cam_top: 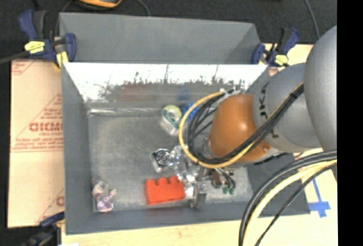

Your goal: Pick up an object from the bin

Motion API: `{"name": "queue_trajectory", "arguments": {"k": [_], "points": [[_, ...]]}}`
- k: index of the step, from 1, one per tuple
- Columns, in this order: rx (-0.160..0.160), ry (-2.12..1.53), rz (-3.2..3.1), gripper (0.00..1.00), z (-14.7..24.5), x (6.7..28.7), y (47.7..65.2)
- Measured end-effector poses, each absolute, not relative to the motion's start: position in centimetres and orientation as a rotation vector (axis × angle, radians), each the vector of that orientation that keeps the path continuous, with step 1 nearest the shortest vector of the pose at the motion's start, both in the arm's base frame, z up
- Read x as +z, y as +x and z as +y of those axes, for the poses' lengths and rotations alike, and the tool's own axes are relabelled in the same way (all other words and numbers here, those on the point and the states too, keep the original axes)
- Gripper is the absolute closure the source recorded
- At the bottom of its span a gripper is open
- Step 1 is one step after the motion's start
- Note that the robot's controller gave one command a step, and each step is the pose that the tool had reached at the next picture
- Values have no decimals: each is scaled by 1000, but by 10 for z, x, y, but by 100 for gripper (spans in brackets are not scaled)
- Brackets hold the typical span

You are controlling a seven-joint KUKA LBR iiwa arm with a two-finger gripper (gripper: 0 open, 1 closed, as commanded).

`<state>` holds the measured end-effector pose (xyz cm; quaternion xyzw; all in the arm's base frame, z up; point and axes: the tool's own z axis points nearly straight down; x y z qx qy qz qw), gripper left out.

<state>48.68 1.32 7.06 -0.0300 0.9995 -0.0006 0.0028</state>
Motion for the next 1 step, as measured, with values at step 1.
{"name": "queue_trajectory", "arguments": {"k": [1], "points": [[-3, -99, 3139, 100, 13, 71, 486]]}}
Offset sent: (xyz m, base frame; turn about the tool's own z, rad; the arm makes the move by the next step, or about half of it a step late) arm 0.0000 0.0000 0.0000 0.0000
